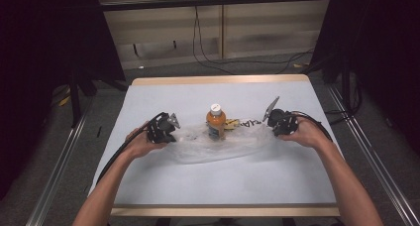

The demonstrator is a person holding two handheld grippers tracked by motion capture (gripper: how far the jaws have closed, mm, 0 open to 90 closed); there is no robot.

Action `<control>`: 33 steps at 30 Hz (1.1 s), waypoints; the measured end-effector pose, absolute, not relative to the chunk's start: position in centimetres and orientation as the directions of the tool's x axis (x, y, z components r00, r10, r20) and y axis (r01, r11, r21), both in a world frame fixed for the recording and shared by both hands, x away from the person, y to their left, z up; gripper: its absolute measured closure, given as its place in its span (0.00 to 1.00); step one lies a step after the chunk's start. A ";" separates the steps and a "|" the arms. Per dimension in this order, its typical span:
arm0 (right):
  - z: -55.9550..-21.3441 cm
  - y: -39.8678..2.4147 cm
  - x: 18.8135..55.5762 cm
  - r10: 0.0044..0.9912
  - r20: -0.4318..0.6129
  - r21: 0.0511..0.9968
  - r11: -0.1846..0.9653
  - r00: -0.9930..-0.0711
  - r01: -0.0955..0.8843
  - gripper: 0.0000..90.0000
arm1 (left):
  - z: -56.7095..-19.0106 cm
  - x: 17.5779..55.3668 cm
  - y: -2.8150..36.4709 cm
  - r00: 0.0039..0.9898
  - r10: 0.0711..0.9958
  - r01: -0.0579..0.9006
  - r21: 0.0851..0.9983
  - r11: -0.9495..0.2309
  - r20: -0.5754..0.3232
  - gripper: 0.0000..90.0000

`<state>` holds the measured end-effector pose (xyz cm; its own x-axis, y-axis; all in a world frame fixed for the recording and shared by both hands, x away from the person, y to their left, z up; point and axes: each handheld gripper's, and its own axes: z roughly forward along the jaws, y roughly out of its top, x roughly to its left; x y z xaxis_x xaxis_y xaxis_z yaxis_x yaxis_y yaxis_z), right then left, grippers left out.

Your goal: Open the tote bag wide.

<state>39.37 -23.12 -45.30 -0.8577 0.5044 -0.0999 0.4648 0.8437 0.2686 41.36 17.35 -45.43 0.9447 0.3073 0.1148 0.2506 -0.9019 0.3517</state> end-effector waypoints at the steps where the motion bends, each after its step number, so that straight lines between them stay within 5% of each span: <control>1: -45.3 -23.1 39.3 0.513 -0.091 0.268 0.838 -0.853 0.476 1.00 | -45.4 41.4 17.3 0.946 0.305 0.249 0.348 -0.904 0.114 1.00; 12: -45.1 -23.2 39.3 0.559 -0.038 0.371 0.778 -0.829 0.507 1.00 | -45.3 41.6 17.8 0.934 0.356 0.302 0.468 -0.831 0.029 1.00; 20: -42.2 -23.4 39.4 0.536 0.013 0.571 0.689 -0.844 0.446 1.00 | -43.4 40.6 17.7 0.939 0.344 0.272 0.581 -0.767 0.016 1.00; 33: -38.4 -18.4 41.6 0.468 0.007 0.610 0.698 -0.884 0.375 1.00 | -39.1 38.6 15.3 0.962 0.263 0.161 0.636 -0.754 0.068 1.00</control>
